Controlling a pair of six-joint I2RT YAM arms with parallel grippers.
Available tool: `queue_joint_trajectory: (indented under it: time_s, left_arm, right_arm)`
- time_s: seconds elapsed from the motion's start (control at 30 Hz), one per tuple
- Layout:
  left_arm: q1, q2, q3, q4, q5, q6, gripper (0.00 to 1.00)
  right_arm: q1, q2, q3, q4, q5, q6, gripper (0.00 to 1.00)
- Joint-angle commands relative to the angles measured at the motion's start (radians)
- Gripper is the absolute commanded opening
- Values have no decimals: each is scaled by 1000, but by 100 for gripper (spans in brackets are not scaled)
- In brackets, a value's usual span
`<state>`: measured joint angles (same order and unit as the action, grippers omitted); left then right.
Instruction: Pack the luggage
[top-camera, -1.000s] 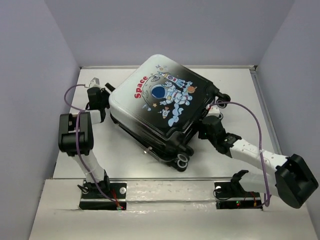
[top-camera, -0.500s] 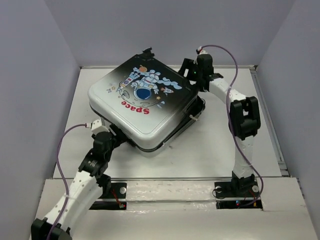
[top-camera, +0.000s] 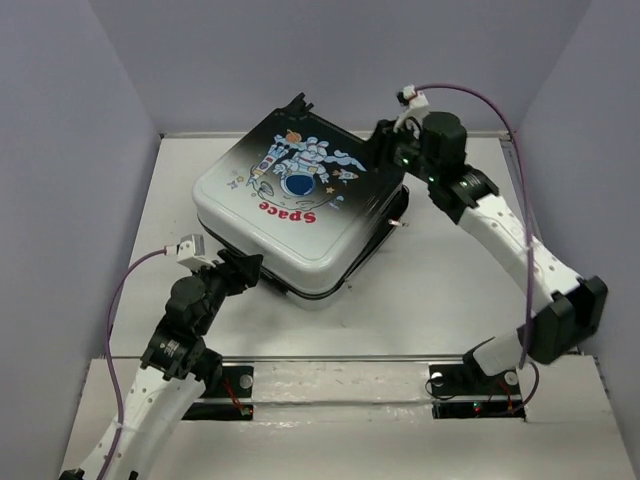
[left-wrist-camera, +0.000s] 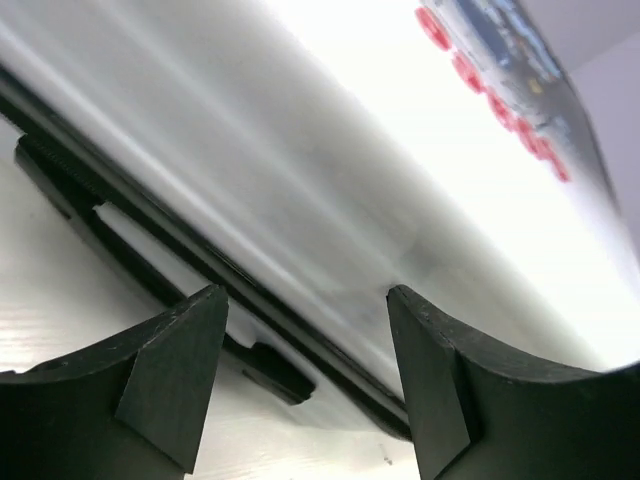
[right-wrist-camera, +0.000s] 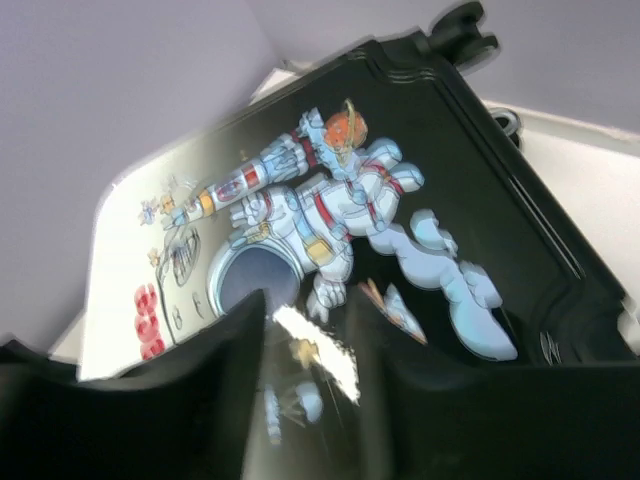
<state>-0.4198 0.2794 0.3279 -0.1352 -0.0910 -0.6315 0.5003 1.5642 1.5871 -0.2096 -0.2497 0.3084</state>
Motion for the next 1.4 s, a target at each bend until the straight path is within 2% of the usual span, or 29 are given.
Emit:
queue_joint_trajectory:
  time_s: [0.0,0.03,0.07,0.1,0.27,0.3,0.33,0.37,0.43,0.53,0.67,0.8,1.0,1.1,1.2,1.23,1.33,1.37]
  left_arm:
    - [-7,-6,51,163,86,-25,76]
    - [-8,-9,51,164,86,-25,75]
    - [-8,-19,49,164,86,-25,75]
    - [-8,-20,46,170,86,-28,75]
    - [-10,40,10,274,186,-60,73]
    - [-11,43,0,284,203,-63,72]
    - [-11,37,0,287,209,-65,72]
    - [-11,29,-1,283,209,-59,72]
    - [-13,0,-3,276,206,-53,72]
    - [-13,-3,-6,264,224,-42,72]
    - [-13,4,-18,250,258,-28,71]
    - [-28,-8,-10,237,281,-34,61]
    - [-123,-14,5,174,179,-42,33]
    - [-177,38,5,171,166,-43,32]
    - [-208,95,16,177,157,-36,32]
    - [-218,124,17,180,158,-34,33]
    - [-229,159,17,206,166,-30,34]
    - [-237,167,16,221,172,-30,35]
  right_arm:
    - [-16,-286,-362,112,-135,-48,28]
    - [-5,-350,-551,151,-160,-39,22]
    - [24,-468,-641,191,-178,-11,10]
    - [41,-565,-814,299,-181,13,7]
    - [86,-632,-1166,590,-221,135,7]
    - [86,-601,-1196,631,-243,142,9]
    - [116,-581,-1217,707,-252,136,26]
    - [127,-535,-1251,772,-243,117,38]
    - [151,-472,-1260,823,-241,91,65]
    - [176,-337,-1242,910,-224,55,74]
    - [185,-250,-1242,1036,-215,37,74]
    - [185,-221,-1234,1082,-218,18,74]
    - [204,-285,-1244,1099,-189,-6,69]
    - [204,-290,-1224,1087,-206,-22,63]
    - [204,-256,-1211,1134,-229,-3,50]
    - [204,-239,-1217,1156,-229,4,42]
    - [213,-234,-1243,1231,-227,44,29]
    - [222,-236,-1250,1243,-224,63,20]
